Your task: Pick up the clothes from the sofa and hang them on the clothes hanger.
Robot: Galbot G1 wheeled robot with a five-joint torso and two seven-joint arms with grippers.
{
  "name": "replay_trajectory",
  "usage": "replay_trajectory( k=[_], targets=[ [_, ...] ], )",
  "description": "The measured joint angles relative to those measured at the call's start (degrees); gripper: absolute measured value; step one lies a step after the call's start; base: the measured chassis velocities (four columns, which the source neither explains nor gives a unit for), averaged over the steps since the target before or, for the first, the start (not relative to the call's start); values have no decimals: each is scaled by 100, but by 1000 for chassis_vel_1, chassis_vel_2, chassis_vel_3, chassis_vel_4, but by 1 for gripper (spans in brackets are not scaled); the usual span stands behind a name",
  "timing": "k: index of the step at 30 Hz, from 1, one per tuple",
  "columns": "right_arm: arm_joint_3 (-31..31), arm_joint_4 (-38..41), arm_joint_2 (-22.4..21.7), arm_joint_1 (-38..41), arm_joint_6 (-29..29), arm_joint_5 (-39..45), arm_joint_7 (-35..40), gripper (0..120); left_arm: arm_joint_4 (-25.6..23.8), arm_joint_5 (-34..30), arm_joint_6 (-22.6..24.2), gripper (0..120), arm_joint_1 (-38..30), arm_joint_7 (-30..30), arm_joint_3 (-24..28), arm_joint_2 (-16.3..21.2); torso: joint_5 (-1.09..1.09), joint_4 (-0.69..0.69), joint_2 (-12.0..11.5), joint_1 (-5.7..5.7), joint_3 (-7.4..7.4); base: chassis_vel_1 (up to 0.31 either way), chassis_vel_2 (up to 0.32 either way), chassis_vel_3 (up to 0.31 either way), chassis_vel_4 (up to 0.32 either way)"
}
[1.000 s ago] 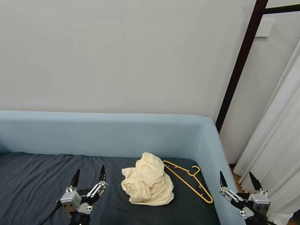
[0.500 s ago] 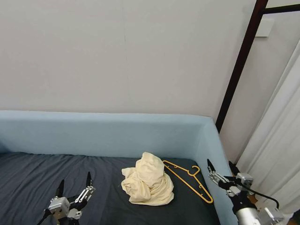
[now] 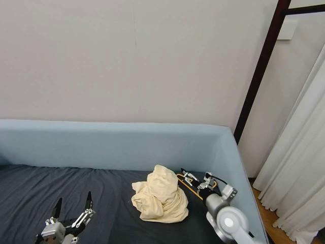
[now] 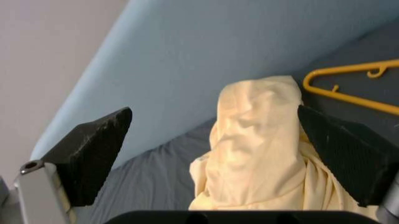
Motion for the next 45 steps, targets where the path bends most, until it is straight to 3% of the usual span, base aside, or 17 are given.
replay_trajectory(
  k=[11,19,37,45],
  targets=[
    [-111,-1654,997,932,-1182,-154,774,100,-191,177,-144,100,117,-52,-209,-33,1,1,0,0,-1,0,0,0,0],
    [162,-2300,1341,1011,-1372,-668,570,98,-232,333,-234,100,196,-144,-215,-81,1,1,0,0,-1,0,0,0,0],
    [363,-2658,1631,869,-1326,-1180,210,40,-267,394,-363,100,295,-222,-233,-121,2,1,1,0,-1,0,0,0,0],
    [290,-2608,1534,847,-972,-1385,-50,5,-137,380,-366,100,188,-251,-223,-88,1,1,1,-1,-1,0,0,0,0]
  ],
)
